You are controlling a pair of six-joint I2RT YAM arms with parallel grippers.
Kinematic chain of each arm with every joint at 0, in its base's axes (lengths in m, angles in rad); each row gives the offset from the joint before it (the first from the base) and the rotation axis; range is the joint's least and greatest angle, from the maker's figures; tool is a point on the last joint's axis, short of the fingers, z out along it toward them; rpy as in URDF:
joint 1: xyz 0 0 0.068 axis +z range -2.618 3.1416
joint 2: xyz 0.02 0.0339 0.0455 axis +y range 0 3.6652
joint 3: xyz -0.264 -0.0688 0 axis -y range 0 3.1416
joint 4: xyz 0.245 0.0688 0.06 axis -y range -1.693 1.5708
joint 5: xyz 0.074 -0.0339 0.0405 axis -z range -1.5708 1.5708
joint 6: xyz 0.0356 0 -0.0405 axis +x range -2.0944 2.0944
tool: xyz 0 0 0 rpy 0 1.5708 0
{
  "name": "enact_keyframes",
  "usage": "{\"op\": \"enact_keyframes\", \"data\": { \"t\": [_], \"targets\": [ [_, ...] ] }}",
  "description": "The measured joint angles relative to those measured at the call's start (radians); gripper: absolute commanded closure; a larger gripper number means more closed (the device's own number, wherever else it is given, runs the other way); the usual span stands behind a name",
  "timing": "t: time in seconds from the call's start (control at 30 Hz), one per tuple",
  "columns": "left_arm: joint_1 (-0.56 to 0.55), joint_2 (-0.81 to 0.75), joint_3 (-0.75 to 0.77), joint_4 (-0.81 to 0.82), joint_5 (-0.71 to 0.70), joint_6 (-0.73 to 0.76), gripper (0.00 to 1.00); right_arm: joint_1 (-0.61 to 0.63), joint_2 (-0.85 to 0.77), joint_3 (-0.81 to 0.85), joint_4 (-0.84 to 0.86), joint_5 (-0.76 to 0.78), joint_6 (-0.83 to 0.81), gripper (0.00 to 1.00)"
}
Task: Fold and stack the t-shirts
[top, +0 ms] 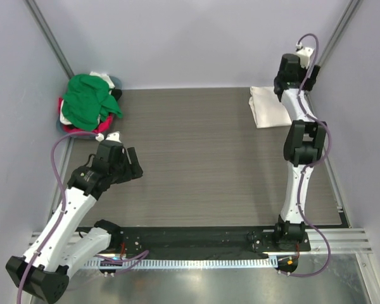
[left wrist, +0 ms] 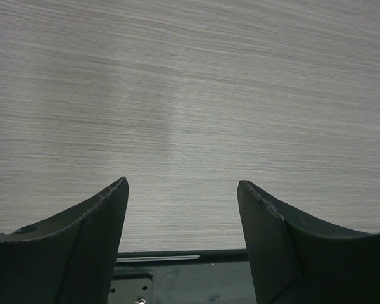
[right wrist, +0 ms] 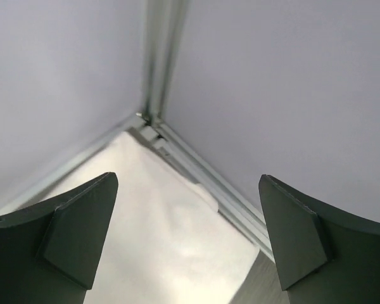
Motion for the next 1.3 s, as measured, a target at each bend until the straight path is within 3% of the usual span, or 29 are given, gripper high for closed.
{"op": "enact_keyframes", "data": {
  "t": [0.1,0.2,0.37,0.63,0.7,1.0,1.3],
  "targets": [
    [0.0,-0.038,0.0,0.0,0.0,-0.001,0.25,0.076,-0.231,-0.151,-0.033,-0.044,0.042,0.0],
    [0.0,-0.06,0.0,0.0,-0.003,-0.002,0.23,0.225,-0.505,-0.39,-0.033,-0.076,0.079,0.0],
    [0.0,-0.069,0.0,0.0,-0.014,-0.003,0.17,0.474,-0.829,-0.766,-0.062,-0.196,0.191,0.0],
    [0.0,-0.069,0.0,-0.003,-0.048,-0.011,0.13,0.596,-1.239,-1.262,-0.216,-0.494,0.472,0.0],
    [0.0,-0.068,0.0,-0.006,-0.062,-0.019,0.0,0.647,-1.328,-1.312,-0.254,-0.541,0.511,0.0],
    [0.0,-0.074,0.0,-0.016,-0.112,-0.035,0.0,0.703,-1.711,-1.416,-0.431,-0.662,0.666,0.0],
    [-0.014,-0.062,0.0,-0.033,-0.137,-0.053,0.0,0.703,-1.834,-1.422,-0.539,-0.702,0.725,0.0]
  ]
}}
